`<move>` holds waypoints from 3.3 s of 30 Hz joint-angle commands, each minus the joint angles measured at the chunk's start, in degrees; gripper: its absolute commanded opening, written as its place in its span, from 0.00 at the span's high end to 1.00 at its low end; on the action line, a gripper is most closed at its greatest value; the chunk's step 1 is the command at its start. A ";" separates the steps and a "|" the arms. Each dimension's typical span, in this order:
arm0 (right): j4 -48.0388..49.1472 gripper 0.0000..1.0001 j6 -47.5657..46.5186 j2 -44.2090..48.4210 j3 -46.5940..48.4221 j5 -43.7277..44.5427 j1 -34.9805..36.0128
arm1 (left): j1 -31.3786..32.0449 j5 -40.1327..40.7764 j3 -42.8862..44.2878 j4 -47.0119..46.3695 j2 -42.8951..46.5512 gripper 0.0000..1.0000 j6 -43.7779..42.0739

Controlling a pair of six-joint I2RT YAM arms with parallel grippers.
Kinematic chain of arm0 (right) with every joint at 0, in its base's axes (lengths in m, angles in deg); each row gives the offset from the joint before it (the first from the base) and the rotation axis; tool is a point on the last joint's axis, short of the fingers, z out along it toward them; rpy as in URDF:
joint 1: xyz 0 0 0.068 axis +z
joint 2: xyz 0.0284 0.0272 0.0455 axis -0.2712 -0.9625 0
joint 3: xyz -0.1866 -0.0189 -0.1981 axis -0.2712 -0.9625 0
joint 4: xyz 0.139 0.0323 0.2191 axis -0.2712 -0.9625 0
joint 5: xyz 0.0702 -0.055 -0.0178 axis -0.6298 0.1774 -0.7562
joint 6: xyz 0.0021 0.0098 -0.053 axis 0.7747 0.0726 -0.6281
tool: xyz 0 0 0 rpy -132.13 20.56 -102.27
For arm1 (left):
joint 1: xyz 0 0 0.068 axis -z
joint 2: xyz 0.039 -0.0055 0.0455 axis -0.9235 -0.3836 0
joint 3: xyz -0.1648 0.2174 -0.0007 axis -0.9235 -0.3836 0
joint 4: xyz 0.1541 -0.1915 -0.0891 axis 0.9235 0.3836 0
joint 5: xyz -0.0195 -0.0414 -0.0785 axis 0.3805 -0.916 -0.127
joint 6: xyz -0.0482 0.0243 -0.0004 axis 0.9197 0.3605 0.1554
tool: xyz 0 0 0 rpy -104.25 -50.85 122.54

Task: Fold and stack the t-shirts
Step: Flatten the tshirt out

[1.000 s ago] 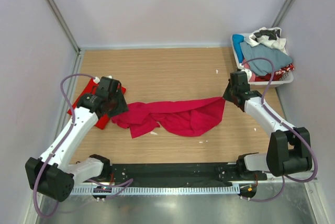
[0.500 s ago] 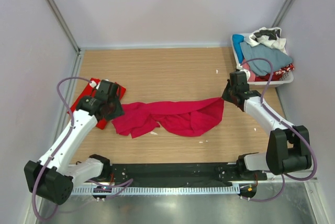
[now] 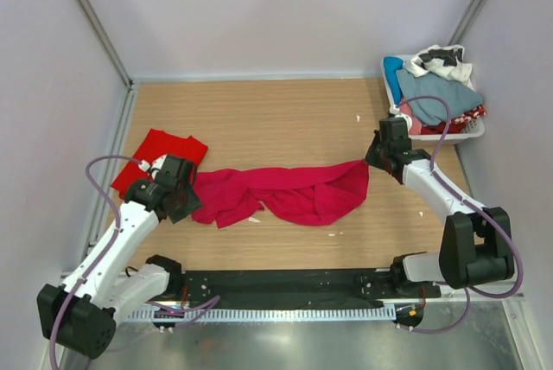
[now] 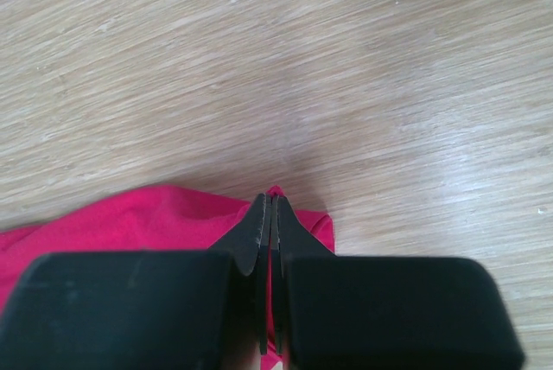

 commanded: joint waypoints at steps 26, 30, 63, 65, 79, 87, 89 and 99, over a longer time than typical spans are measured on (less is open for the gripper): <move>3.55 0.99 0.32 0.35 -0.66 -3.24 0.08 | 0.14 3.30 -4.31 -8.53 -1.62 0.56 2.51; 3.46 0.99 0.41 0.35 -0.75 -3.24 0.08 | 0.05 1.54 -5.19 -10.65 -2.50 0.73 1.71; -8.32 0.99 -1.96 22.30 36.61 -10.62 -1.59 | -4.52 1.10 71.80 -1.67 -8.06 1.00 -10.59; -6.57 0.99 -2.75 27.57 35.65 -12.03 -1.59 | -4.52 0.40 70.66 -4.66 -1.73 1.00 -11.46; -7.52 0.99 -5.39 41.50 39.60 -7.82 -1.59 | -4.43 -2.15 87.60 -4.35 -1.87 1.00 -12.36; -8.06 0.99 -3.64 29.57 35.91 0.88 -1.59 | -4.43 -7.43 73.13 -10.02 -12.85 1.00 -8.22; -6.74 0.99 -2.67 25.77 33.89 1.41 -1.59 | -4.52 -7.69 72.06 -11.96 -18.12 1.00 -8.48; -9.97 0.99 2.78 -0.06 58.19 -0.78 -2.38 | -7.76 -8.66 102.44 -11.00 -41.43 1.00 -9.89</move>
